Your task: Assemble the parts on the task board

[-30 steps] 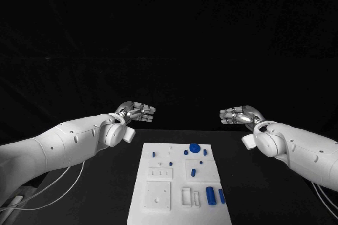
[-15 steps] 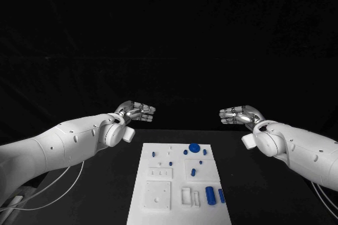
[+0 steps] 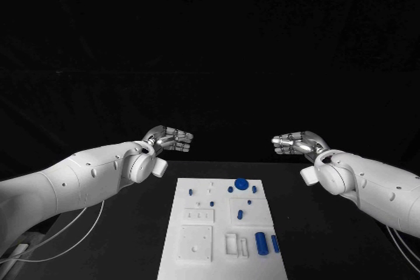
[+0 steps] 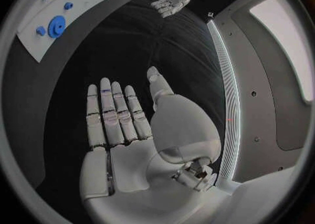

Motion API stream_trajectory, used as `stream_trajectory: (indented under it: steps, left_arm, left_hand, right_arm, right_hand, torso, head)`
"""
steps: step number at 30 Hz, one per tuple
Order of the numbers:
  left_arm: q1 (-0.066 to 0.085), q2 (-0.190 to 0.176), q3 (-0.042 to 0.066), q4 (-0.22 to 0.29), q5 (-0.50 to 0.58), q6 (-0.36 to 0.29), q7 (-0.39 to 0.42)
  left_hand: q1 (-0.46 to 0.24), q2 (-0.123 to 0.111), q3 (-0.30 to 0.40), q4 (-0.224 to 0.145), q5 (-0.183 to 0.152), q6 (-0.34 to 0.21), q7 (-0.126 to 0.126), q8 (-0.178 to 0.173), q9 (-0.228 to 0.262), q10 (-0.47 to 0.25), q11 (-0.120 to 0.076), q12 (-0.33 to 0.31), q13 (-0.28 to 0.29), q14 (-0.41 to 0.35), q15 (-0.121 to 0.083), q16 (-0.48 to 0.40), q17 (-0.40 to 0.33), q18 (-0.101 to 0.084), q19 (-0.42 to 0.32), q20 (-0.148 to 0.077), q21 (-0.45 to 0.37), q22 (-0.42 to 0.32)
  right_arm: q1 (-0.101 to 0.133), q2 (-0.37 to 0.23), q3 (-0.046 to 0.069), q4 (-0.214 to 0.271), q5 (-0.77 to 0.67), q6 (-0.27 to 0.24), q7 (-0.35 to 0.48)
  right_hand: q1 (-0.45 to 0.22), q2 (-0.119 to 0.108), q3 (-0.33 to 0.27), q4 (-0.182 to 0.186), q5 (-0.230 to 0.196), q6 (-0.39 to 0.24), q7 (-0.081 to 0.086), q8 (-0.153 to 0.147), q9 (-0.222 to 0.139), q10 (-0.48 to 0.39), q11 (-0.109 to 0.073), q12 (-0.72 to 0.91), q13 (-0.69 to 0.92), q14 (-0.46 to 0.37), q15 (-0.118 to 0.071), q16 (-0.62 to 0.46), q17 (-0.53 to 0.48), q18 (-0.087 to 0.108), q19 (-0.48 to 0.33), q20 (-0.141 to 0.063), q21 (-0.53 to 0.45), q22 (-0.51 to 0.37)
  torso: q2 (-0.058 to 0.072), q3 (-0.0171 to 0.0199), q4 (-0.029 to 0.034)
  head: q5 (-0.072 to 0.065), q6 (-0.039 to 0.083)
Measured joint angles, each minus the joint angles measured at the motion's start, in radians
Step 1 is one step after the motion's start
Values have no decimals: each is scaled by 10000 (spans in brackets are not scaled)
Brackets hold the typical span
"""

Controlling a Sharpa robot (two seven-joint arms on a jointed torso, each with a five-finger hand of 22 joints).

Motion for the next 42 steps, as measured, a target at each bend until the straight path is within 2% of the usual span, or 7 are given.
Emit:
stream_trajectory:
  steps: [8, 13, 22, 30, 36, 40, 42]
  left_arm:
    - [0, -7, 0, 8, 1, 52, 1]
    - [0, -23, 0, 24, -1, 54, 1]
    - [1, -51, 0, 59, -67, 79, -27]
    - [2, -60, 0, 59, -79, 135, -10]
    - [2, -58, 0, 38, -49, 141, 54]
    - [3, -56, 0, 27, -13, 142, 119]
    - [3, -57, 0, 28, 0, 161, 153]
  left_hand:
    - [0, 0, 69, 68, 0, 289, -103, 0, 6, 485, -140, 0, 0, 703, -208, 203, 55, -2, 363, -221, 233, 34]
    - [43, -43, 68, 68, 0, 891, -342, 219, 213, 1545, -569, 180, 0, 1521, -631, 862, 223, -1, 867, -617, 588, 213]
    - [193, 20, -269, -148, 0, 1190, -611, 749, 1049, 2310, -883, 428, 16, 1459, -964, 2364, 773, -391, 1042, -1094, 1198, 669]
    - [119, 94, -169, -49, 0, 32, -49, -1, 489, 450, -199, 30, -4, 249, -300, 1227, 108, -358, 272, -495, 868, 541]
    - [10, -231, -173, -53, -94, -1468, -89, -68, -108, -1202, -113, -17, -3, -590, 145, -2, -54, -72, -313, 97, 424, 265]
    - [67, -950, -1, 119, -291, -2476, -128, -67, -150, -3635, 206, -86, -109, -1346, 400, -11, -69, 164, -646, 430, 27, -19]
    - [375, -1639, 282, 723, -291, -2864, -221, -96, -165, -4130, 242, -86, -124, -1715, 474, -11, -79, 392, -635, 524, -118, -142]
  right_arm:
    - [0, 0, 0, -10, 50, -1, 11]
    - [0, 0, 0, -14, 91, -1, 15]
    - [-1, 0, 0, -17, 122, 1, 7]
    - [-3, 0, 0, -51, 139, 21, 5]
    - [-3, -3, 0, -63, 183, 64, 26]
    - [-3, -7, 0, -82, 267, 174, 38]
    - [-4, -8, 0, -107, 322, 249, 31]
  right_hand:
    - [0, 0, -269, 268, -473, -37, 37, 0, 0, 0, 0, 0, 0, 0, 0, 0, 0, 0, 0, 0, 0, 0]
    - [0, 0, -387, 387, -579, -68, 68, 0, 0, 0, 0, 0, 0, 0, 0, 0, 0, 0, 3, -3, 0, 0]
    - [197, 14, -208, 114, 196, 316, 52, 0, 21, 218, -110, 0, 0, 187, -31, 0, 40, 0, 649, -109, 0, 23]
    - [197, 14, -191, 54, 328, -746, 45, -34, -64, -353, 51, -6, -5, -217, 116, 0, -39, 0, -105, -4, 0, 0]
    - [72, -111, -304, 168, 345, -1570, -13, -60, -109, -1363, 83, -68, -49, -1222, 284, -40, -115, 238, -351, 204, 0, -20]
    - [-427, -372, -668, 706, -855, -3050, -209, -125, -173, -2430, 249, -125, -99, -1596, 349, -40, -126, 238, -643, 282, 0, -29]
    - [-697, -1183, -157, 2003, -1482, -3334, -206, -125, -177, -3061, 398, -124, -112, -1596, 349, -40, -121, 238, -848, 266, -31, -44]
  torso:
    - [5, 0, 1]
    - [6, 0, 0]
    - [5, 0, -1]
    - [2, 7, -4]
    - [-3, 1, 0]
    - [-3, -3, 0]
    - [-2, -4, 0]
  head:
    - [20, -2]
    - [34, -6]
    - [7, -7]
    - [-19, 38]
    - [-23, 55]
    - [-48, 59]
    - [-63, 59]
